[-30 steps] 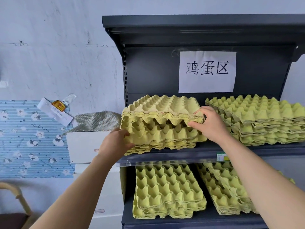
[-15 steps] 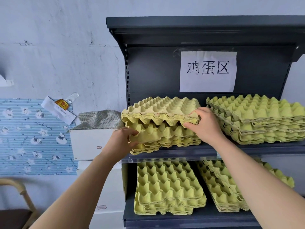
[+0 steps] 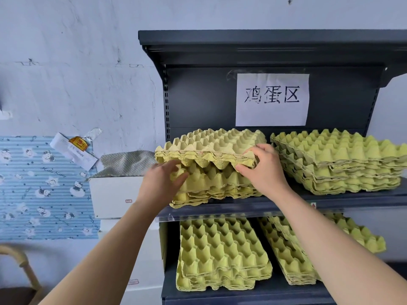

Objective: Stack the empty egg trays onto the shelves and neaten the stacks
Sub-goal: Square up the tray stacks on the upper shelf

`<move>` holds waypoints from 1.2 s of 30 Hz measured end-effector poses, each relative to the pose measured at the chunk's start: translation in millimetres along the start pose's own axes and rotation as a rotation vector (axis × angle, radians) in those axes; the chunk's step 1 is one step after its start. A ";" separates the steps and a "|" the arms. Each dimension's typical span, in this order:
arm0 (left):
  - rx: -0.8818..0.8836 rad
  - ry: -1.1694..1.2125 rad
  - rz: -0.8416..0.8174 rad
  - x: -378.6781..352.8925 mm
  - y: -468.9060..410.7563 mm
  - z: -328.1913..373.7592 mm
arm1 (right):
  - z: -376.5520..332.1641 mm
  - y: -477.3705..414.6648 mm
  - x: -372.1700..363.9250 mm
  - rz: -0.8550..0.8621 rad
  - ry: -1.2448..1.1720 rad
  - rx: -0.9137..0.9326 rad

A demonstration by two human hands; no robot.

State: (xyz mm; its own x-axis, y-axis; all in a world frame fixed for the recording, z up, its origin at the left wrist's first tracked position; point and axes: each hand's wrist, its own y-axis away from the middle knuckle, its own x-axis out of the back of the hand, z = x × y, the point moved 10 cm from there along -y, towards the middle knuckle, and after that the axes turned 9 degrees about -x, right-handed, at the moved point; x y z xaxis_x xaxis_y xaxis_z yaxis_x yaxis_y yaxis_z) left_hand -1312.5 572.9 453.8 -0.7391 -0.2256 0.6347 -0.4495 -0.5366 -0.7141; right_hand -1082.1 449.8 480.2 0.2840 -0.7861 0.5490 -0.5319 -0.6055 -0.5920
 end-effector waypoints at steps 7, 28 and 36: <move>0.070 0.281 -0.126 -33.0 -12.8 22.4 | -12.2 4.3 -15.7 -0.094 0.024 0.059; -0.079 -0.309 -0.189 -59.2 -27.2 120.1 | 58.5 -57.9 -31.4 -0.472 -0.026 0.135; -0.099 -0.095 -0.071 -43.9 -31.6 118.7 | 67.7 -74.1 -47.7 -0.591 -0.014 0.207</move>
State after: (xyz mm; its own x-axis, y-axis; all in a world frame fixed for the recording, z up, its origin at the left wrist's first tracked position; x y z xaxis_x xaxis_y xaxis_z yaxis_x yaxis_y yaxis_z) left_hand -1206.4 503.2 483.5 -0.6553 -0.2684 0.7061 -0.5495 -0.4719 -0.6894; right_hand -1002.2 523.8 458.0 0.4940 -0.3116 0.8117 -0.1168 -0.9489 -0.2932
